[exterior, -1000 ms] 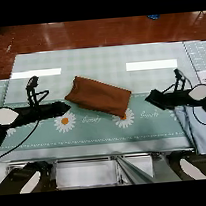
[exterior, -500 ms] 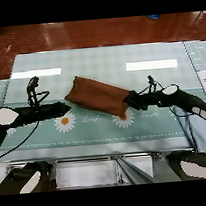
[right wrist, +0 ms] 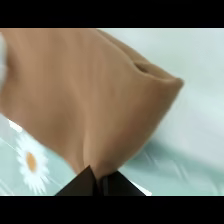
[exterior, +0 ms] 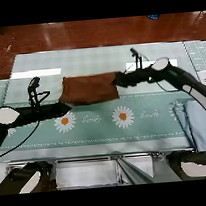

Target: Fold the shirts.

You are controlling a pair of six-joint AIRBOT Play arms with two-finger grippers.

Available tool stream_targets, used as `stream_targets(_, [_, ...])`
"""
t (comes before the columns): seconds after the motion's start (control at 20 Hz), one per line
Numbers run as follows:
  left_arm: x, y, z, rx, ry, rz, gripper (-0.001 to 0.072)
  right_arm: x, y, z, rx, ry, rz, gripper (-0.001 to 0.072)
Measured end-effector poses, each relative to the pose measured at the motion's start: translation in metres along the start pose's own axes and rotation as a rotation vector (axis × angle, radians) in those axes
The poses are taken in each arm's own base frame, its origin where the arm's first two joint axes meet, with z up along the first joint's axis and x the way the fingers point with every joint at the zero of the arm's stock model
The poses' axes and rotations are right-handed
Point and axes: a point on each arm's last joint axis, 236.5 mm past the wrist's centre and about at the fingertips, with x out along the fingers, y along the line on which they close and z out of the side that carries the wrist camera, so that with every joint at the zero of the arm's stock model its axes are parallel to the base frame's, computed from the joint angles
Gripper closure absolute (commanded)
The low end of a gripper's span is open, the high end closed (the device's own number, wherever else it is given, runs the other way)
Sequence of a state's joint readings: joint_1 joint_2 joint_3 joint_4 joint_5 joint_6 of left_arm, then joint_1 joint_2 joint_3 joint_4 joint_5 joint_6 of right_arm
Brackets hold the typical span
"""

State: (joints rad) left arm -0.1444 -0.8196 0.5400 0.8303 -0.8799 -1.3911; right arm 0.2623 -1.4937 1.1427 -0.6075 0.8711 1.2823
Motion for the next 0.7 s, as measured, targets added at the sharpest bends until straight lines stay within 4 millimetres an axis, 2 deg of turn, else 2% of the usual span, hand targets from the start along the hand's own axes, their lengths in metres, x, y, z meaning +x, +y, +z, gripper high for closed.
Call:
stream_targets(0.1, [0.0, 0.0, -0.001, -0.001, 0.004, 0.0, 0.0686, -0.029, 0.024, 0.041, -0.069, -0.065, -0.001, 0.0691])
stream_targets(0.2, [0.0, -0.001, -0.005, 0.0, 0.021, -0.003, 0.0686, -0.066, 0.045, 0.077, -0.12, -0.119, -0.009, 0.0691])
stream_targets(0.3, [0.0, -0.002, -0.012, 0.011, 0.052, -0.009, 0.0686, -0.111, 0.062, 0.108, -0.157, -0.18, -0.025, 0.0691])
stream_targets(0.4, [0.0, -0.003, -0.017, 0.021, 0.073, -0.014, 0.0686, -0.159, 0.069, 0.13, -0.17, -0.232, -0.063, 0.0691])
stream_targets(0.55, [0.0, -0.003, -0.021, 0.032, 0.088, -0.017, 0.0686, -0.234, 0.059, 0.152, -0.131, -0.327, -0.135, 0.0691])
stream_targets(0.7, [-0.001, -0.004, -0.022, 0.047, 0.094, -0.019, 0.0686, -0.306, 0.029, 0.156, -0.025, -0.413, -0.212, 0.0691])
